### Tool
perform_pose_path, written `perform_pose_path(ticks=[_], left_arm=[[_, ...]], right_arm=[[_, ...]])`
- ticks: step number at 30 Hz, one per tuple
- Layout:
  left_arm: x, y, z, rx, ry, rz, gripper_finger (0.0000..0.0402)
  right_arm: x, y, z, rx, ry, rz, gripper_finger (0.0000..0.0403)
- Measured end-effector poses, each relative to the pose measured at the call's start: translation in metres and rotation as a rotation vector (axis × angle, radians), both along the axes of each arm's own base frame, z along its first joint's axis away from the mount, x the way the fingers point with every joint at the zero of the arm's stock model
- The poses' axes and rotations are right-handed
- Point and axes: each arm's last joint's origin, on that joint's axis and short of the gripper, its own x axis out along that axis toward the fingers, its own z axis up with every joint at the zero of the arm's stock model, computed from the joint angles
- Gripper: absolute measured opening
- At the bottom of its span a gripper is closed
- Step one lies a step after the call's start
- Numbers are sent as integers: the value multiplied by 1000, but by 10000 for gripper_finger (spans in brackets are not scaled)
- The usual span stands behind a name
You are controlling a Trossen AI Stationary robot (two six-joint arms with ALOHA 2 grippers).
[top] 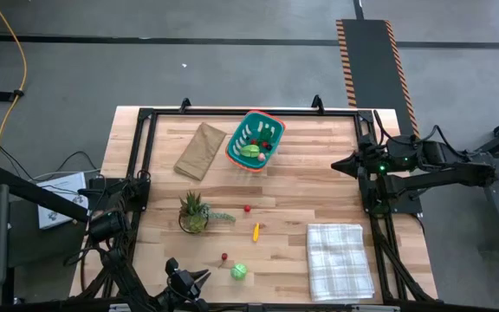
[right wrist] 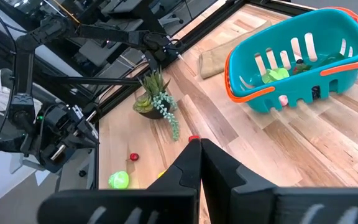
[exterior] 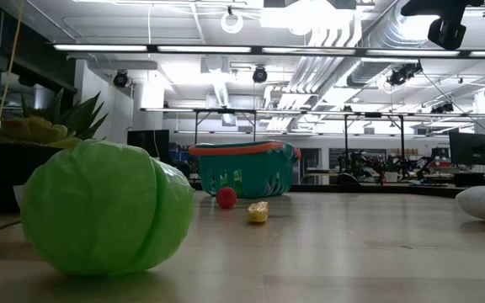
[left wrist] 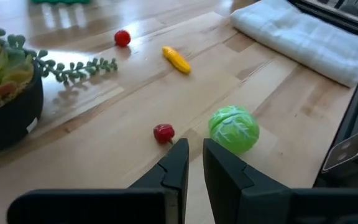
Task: Pick and placing Produce into tupperware
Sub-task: Put the red cherry in the green basket
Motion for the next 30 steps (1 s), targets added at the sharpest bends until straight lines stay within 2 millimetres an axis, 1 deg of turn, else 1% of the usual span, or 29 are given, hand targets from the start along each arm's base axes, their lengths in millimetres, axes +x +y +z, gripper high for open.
perform_pose_path(ticks=[3, 7, 11, 13, 16, 20, 26, 30], left_arm=[[-1, 1, -4, 13, 0, -4, 40], [-4, 5, -22, 6, -15, -8, 43], [-8, 10, -39, -12, -28, -7, 64], [-8, 13, -43, -11, -28, -5, 80], [-7, 15, -45, -10, -14, 3, 103], [1, 19, -46, -1, 7, -2, 122], [20, 22, -48, 0, 48, -37, 129], [27, 26, -49, 4, 72, -37, 129]], right_arm=[[0, 0, 0, -17, 2, 7, 1], [0, 0, 0, -24, 2, 9, 1], [0, 0, 0, -24, 2, 10, 1], [0, 0, 0, -22, 2, 14, 1], [0, 0, 0, -19, 2, 21, 1], [0, 0, 0, -19, 2, 21, 1], [0, 0, 0, -18, 2, 25, 1], [0, 0, 0, -18, 2, 25, 1]])
